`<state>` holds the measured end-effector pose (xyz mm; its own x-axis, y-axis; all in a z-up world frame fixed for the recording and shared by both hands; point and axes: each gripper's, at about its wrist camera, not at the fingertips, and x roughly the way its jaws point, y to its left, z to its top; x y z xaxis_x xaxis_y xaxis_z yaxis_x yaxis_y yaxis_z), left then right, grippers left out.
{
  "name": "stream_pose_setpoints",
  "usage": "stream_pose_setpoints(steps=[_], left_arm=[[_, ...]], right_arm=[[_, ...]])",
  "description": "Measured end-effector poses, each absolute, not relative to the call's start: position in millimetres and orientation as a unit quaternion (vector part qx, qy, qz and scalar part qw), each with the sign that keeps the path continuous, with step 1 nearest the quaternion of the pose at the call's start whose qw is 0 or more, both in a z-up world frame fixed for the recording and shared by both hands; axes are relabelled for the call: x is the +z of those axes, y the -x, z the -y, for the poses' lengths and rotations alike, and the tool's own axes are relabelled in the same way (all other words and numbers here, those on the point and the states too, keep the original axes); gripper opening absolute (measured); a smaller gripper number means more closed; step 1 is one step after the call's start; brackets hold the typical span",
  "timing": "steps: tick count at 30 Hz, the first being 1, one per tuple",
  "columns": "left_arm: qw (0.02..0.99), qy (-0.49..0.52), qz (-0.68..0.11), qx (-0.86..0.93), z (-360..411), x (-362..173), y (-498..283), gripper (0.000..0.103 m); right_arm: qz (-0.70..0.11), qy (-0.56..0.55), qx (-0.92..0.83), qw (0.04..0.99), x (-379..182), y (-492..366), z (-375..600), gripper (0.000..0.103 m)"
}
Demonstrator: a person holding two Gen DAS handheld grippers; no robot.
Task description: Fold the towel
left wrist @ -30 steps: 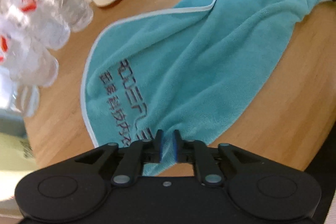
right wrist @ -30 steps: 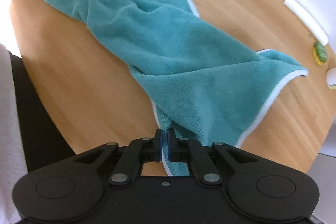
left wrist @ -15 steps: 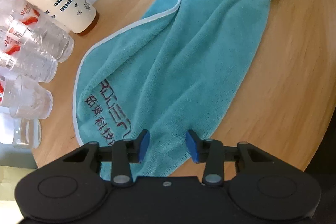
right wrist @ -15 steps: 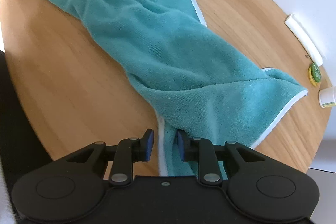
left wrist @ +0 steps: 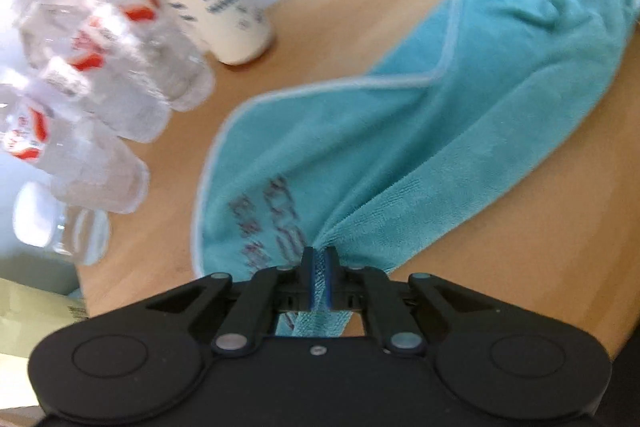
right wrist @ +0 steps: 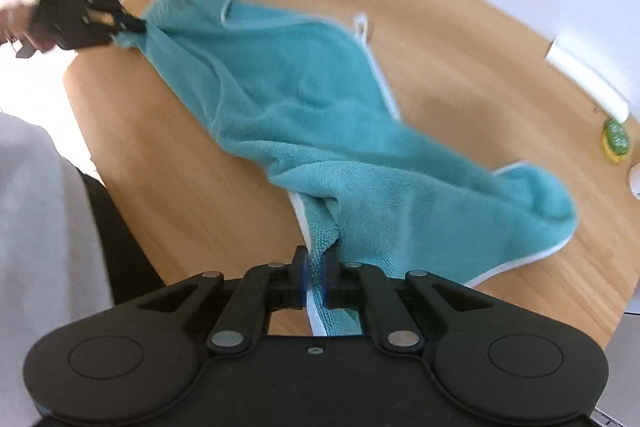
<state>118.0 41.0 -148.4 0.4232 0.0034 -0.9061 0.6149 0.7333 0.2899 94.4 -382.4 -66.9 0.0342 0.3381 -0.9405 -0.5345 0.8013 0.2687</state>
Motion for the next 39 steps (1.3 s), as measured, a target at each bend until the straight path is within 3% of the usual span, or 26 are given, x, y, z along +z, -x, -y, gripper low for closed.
stream_pose_setpoints(steps=[6, 13, 15, 17, 18, 27, 29, 39], left_arm=[[0.800, -0.280, -0.510, -0.147, -38.5, -146.3, -149.2, 0.004], [0.788, -0.291, -0.525, -0.135, -29.6, -154.3, -161.0, 0.009], [0.789, -0.279, -0.527, -0.146, -28.9, -143.8, -155.7, 0.018], [0.790, -0.268, -0.527, -0.158, -27.9, -133.6, -149.6, 0.042], [0.792, -0.268, -0.523, -0.167, -25.0, -129.0, -144.6, 0.045], [0.785, -0.288, -0.477, -0.271, 37.5, -110.0, -95.9, 0.053], [0.783, -0.282, -0.461, -0.308, 61.3, -109.2, -86.6, 0.060], [0.779, -0.275, -0.383, -0.414, 198.0, -134.1, -54.3, 0.060]], right_arm=[[-0.603, 0.028, 0.302, 0.738, -37.0, -100.1, 409.3, 0.006], [-0.640, 0.035, 0.289, 0.711, -68.1, -101.6, 414.2, 0.006], [-0.637, 0.023, 0.295, 0.712, -68.5, -102.1, 413.5, 0.006], [-0.633, 0.024, 0.300, 0.713, -64.7, -102.7, 410.7, 0.006], [-0.632, 0.026, 0.302, 0.714, -62.4, -102.7, 410.1, 0.006], [-0.605, 0.000, 0.326, 0.726, -42.8, -113.4, 400.2, 0.006], [-0.602, 0.001, 0.330, 0.727, -39.8, -113.2, 397.4, 0.006], [-0.579, -0.008, 0.342, 0.740, -23.7, -112.7, 399.9, 0.006]])
